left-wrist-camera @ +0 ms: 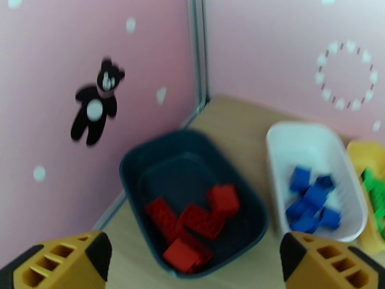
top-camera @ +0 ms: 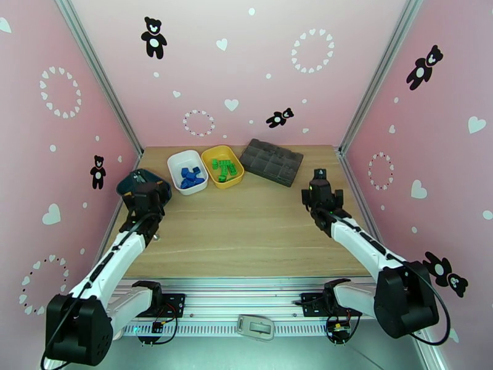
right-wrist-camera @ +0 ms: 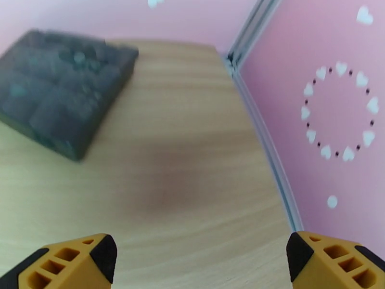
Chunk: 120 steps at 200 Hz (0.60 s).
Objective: Sort the legos into containers by color
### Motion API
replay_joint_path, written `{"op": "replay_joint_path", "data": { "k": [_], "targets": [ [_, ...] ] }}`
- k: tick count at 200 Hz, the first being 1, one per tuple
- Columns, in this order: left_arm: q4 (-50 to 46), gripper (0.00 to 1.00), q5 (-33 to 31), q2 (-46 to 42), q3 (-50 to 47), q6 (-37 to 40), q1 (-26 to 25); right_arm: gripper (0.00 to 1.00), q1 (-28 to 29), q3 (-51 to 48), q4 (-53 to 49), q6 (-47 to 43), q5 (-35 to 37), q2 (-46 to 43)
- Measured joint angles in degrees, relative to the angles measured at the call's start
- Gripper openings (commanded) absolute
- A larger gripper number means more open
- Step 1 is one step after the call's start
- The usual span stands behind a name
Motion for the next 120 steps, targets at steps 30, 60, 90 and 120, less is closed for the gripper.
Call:
{"op": "replay_joint_path", "data": {
  "k": [30, 60, 90, 120],
  "targets": [
    [8.9, 0.96, 2.43, 3.41, -6.29, 1.07, 2.03, 0.99, -0.11, -3.69, 8.81, -1.66, -1.86, 3.91],
    [17.2, 0.95, 7.63, 9.55, -7.87, 2.89, 2.45, 0.99, -0.31, -5.86, 18.34, -3.87, -4.59, 9.7],
    [23.89, 0.93, 13.73, 13.97, -7.85, 3.32, 3.17, 0.99, -1.29, -5.81, 25.09, -5.7, -7.58, 16.13],
    [30.1, 0.94, 17.46, 16.44, -9.18, 3.76, 3.17, 0.99, -4.87, -6.69, 29.11, -4.96, -10.97, 16.59]
  ]
}}
